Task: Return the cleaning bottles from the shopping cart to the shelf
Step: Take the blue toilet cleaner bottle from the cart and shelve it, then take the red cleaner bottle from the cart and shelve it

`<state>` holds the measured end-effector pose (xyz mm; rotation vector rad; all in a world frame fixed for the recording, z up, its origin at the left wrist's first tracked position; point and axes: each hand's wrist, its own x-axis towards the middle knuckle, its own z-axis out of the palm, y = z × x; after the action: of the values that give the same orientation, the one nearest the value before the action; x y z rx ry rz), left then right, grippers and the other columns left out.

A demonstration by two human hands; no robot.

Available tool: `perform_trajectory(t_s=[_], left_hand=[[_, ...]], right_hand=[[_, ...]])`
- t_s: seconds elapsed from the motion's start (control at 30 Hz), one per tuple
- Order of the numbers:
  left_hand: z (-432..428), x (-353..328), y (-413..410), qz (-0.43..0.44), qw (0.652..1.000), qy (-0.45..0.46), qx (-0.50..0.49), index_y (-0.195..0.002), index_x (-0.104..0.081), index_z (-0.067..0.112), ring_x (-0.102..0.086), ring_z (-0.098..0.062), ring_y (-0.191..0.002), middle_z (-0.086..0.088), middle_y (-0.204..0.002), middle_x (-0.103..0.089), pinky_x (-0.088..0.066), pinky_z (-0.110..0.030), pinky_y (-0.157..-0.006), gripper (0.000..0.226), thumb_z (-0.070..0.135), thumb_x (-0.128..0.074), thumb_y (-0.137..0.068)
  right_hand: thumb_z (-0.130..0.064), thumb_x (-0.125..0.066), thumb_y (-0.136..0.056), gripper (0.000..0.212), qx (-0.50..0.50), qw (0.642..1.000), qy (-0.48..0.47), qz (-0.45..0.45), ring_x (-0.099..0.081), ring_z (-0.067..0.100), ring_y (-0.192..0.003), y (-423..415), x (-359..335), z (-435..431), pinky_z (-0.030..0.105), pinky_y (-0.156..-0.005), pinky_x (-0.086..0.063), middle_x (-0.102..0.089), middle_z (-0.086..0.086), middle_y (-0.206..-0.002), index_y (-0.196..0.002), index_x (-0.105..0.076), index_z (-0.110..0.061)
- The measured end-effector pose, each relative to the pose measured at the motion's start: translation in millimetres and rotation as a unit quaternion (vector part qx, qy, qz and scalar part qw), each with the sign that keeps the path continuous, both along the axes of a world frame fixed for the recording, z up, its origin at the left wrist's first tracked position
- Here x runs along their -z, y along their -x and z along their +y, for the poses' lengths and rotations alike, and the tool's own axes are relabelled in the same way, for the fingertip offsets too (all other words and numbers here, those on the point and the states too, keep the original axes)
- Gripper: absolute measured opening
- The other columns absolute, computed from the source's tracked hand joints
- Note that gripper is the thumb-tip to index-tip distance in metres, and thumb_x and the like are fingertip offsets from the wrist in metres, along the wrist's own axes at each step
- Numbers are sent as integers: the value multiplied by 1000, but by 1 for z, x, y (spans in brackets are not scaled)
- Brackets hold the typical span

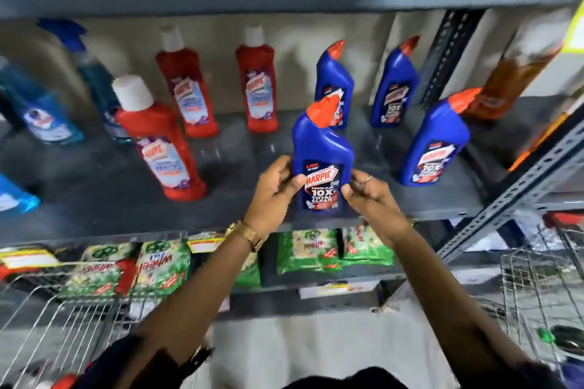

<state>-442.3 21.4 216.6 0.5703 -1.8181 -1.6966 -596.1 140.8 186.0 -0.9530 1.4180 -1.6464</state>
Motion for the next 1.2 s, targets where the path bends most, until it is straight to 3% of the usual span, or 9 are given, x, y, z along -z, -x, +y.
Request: perform_trajectory(t_s=[0.13, 0.27, 0.4, 0.67, 0.83, 0.9, 0.97, 1.07, 1.2], left_hand=[[-6, 7, 56, -5, 1000, 3, 8, -105, -53, 28, -62, -11, -98, -8, -114, -65, -49, -43, -94, 29, 1, -49, -94], [-6, 20, 89, -24, 1000, 9, 9, -121, -48, 9, -59, -21, -106, -27, -127, -59, -50, -45, -94, 27, 4, -49, -95], [-6, 29, 101, -27, 999, 21, -7, -127, -46, 9, -62, -24, -111, -22, -127, -61, -52, -47, -96, 35, 13, -53, -93], [-4, 35, 105, -21, 998, 56, -25, -122, -48, 16, -62, -26, -114, -16, -124, -64, -52, -49, -98, 28, 11, -52, -95], [-1, 40, 90, -72, 996, 58, -18, -136, -39, 15, -60, -25, -116, -13, -128, -61, -48, -50, -102, 47, 14, -57, -92], [3, 47, 70, -84, 994, 46, -44, -142, -32, 21, -57, -23, -118, -12, -133, -56, -47, -47, -104, 58, 18, -59, -91], [7, 51, 43, -73, 995, 44, -61, -141, -33, 24, -58, -18, -117, -8, -132, -57, -47, -42, -103, 56, 22, -59, -91], [6, 55, -16, -50, 992, 54, -103, -135, -42, 29, -63, -9, -111, 0, -123, -65, -49, -29, -96, 45, 27, -57, -92], [-5, 60, -114, -12, 973, 61, -224, -123, -53, 25, -68, -20, -103, -2, -106, -72, -56, -36, -87, 30, 20, -52, -93]], right_hand=[[0, -46, -94, 36, 43, 998, 3, 34, -61, 12, -104, 52, 13, -10, 24, -90, -52, -61, 15, -120, -131, -49, 0], [2, -45, -94, 40, 66, 997, -7, 35, -54, 18, -114, 78, 26, -10, 26, -96, -49, -58, 13, -126, -134, -47, -3], [2, -46, -94, 39, 75, 996, -2, 41, -57, 11, -109, 89, 30, -12, 18, -90, -50, -58, 10, -126, -132, -47, -7], [1, -45, -95, 40, 116, 992, 23, 48, -56, 18, -114, 85, 41, -18, 21, -93, -50, -56, 18, -131, -134, -46, 0], [-7, -53, -93, 40, 239, 971, -4, 4, -57, 13, -110, 61, 40, -9, 6, -83, -48, -57, 16, -130, -133, -47, -3], [-15, -57, -93, 36, 313, 950, -6, 17, -59, 10, -108, 33, 43, -1, 3, -79, -47, -63, 8, -119, -128, -51, -9], [-24, -56, -93, 27, 350, 934, 9, 67, -60, -7, -99, -2, 46, 6, 0, -76, -43, -64, -10, -107, -120, -55, -19], [-27, -51, -96, 17, 286, 947, 9, 144, -60, -11, -90, -62, 51, 0, 3, -77, -43, -64, -15, -98, -112, -57, -26], [-34, -44, -96, 17, 72, 971, -25, 227, -64, 5, -89, -150, 49, -34, 22, -80, -49, -71, -3, -94, -101, -60, -34]])
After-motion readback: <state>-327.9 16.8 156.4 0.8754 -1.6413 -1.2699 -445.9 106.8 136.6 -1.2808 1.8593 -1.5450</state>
